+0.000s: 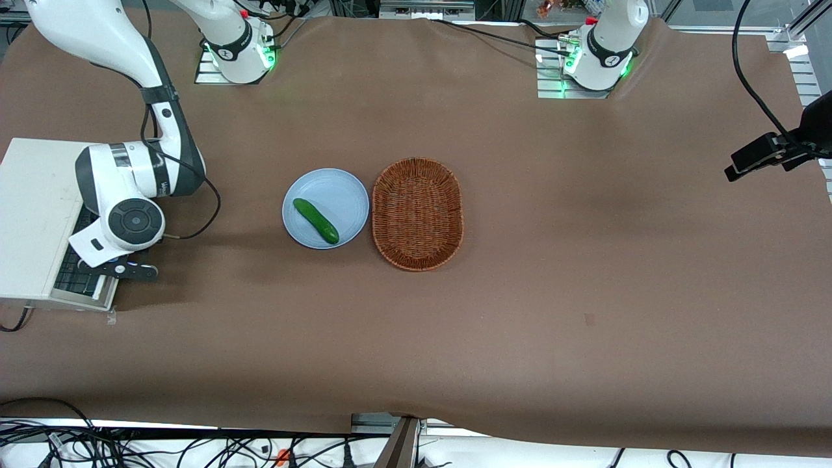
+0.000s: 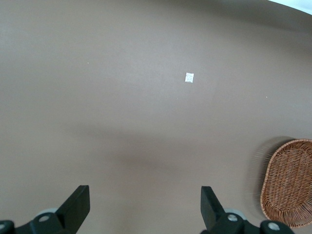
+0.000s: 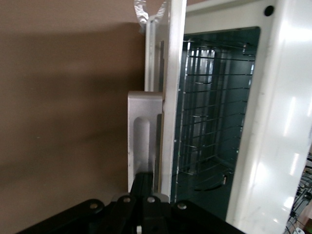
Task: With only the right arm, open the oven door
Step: 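Pull the oven door down and open with the right gripper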
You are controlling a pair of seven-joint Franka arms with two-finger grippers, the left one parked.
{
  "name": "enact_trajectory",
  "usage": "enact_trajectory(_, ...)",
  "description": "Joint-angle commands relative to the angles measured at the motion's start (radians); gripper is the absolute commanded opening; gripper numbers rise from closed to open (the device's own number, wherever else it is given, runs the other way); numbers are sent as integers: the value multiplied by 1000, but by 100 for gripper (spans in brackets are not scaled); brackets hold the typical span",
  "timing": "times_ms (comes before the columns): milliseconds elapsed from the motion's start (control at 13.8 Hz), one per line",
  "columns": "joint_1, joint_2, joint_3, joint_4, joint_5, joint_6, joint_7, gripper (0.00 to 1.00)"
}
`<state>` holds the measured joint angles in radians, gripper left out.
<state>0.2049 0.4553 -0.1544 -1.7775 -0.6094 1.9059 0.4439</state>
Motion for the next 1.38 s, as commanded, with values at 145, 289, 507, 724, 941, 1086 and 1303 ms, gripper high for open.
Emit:
enact_trajectory(145, -19, 48, -10, -22, 22, 51, 18, 0)
enact_trajectory(289, -18, 49, -10, -23, 51, 64, 18, 0)
enact_trajectory(507, -28, 82, -11, -19, 57, 111, 16, 0)
enact_trajectory(724, -32, 95, -11, -19, 57, 122, 13, 0)
enact_trajectory(941, -33, 117, -11, -22, 57, 154, 13, 0)
enact_trajectory(1086, -39, 135, -11, -22, 57, 176, 13, 0)
enact_trajectory(1303, -50, 154, -11, -26, 60, 203, 10, 0)
